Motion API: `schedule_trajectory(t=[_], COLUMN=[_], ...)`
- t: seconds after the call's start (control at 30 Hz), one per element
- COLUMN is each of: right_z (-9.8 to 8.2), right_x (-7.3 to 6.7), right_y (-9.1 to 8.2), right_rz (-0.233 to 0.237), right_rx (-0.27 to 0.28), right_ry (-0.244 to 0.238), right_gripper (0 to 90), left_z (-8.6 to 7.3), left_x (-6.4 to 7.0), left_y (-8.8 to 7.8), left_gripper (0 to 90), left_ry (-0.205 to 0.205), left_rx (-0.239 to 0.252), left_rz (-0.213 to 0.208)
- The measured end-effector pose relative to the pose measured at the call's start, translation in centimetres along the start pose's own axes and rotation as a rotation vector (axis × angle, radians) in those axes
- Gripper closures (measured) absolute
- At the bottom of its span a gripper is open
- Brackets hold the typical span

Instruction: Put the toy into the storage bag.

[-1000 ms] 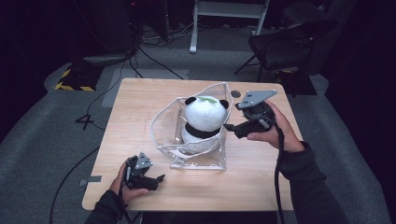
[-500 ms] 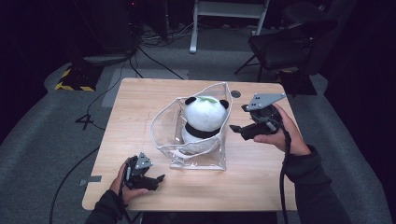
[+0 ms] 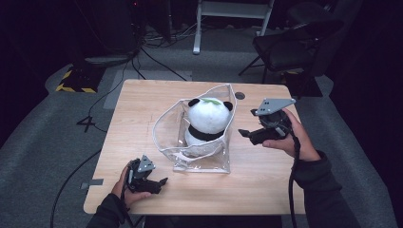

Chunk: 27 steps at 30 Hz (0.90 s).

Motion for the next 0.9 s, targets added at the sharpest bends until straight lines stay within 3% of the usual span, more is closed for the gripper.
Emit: schedule_trajectory(t=[0.9], right_z=[-2.6], right_x=[1.0], right_y=[-0.3], right_rz=[-0.054], right_rx=[-0.023], right_ry=[0.004], right_gripper=[20.7], left_z=[0.0], left_x=[0.0], left_y=[0.0], left_gripper=[12.2], left_ry=[-0.001], left_rx=[0.0], left_rz=[0.0])
Point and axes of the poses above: each handheld gripper's, and its own axes: y roughly forward along the jaws, z roughly out of its top, x roughly to its right, the point moved 7 cm from there along y, roughly forward along the jaws, and after that the axes turned 10 degrees about y, right-handed, at the moved point
